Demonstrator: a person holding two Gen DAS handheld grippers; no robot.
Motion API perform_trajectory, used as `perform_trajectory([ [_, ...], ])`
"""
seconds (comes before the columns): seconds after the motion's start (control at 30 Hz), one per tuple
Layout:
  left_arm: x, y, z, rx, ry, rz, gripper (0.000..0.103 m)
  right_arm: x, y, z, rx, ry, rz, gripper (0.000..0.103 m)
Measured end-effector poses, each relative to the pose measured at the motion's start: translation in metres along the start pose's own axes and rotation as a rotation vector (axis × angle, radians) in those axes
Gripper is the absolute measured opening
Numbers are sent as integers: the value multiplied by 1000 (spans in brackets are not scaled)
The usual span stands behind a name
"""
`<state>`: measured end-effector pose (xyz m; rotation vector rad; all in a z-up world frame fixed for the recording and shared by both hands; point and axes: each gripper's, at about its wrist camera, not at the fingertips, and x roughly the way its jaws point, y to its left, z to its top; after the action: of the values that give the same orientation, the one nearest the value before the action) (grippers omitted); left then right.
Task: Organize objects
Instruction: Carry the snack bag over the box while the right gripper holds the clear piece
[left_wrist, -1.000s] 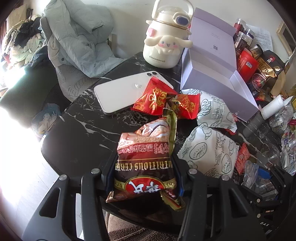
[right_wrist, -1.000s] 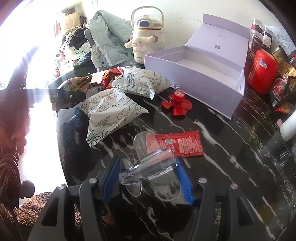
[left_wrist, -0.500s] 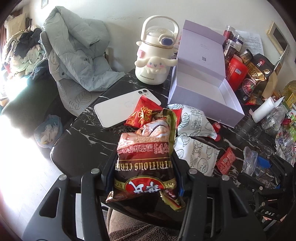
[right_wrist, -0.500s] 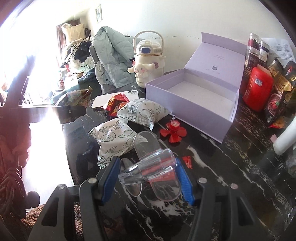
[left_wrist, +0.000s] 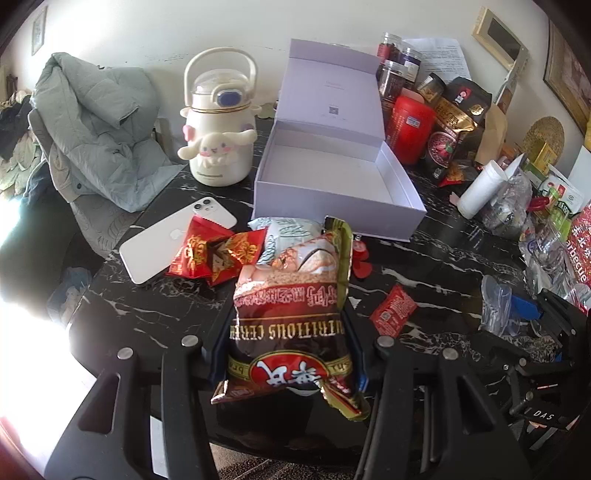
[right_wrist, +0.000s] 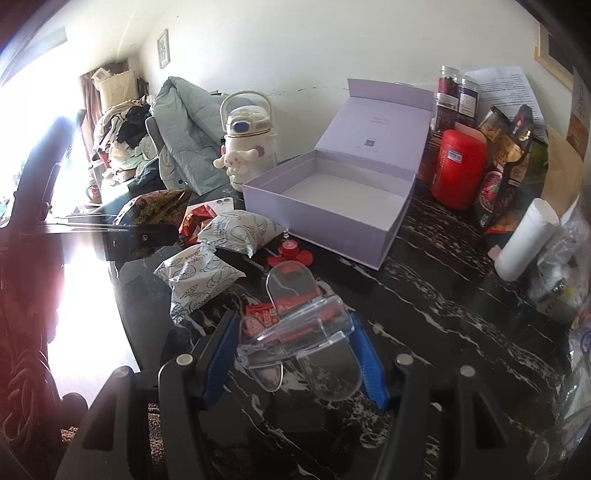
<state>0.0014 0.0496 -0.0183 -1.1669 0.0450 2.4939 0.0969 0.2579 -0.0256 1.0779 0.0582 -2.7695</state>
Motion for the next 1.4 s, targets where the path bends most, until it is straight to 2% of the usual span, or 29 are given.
perform_trajectory([
  [0.27,10,-24,8,65,17,-63,48,-10,-11,4,33,-17,-44,62],
  [0.43,12,-25,19,79,14,-63,48,-3,-13,18,31,-25,-38,62],
  [0.8,31,-17,62,122,2,-36,48,33,-22,60,-7,-16,-24,62],
  [1.4,94,-19,135,192,29,-67,49,86,-55,123,-48,-20,-20,62],
])
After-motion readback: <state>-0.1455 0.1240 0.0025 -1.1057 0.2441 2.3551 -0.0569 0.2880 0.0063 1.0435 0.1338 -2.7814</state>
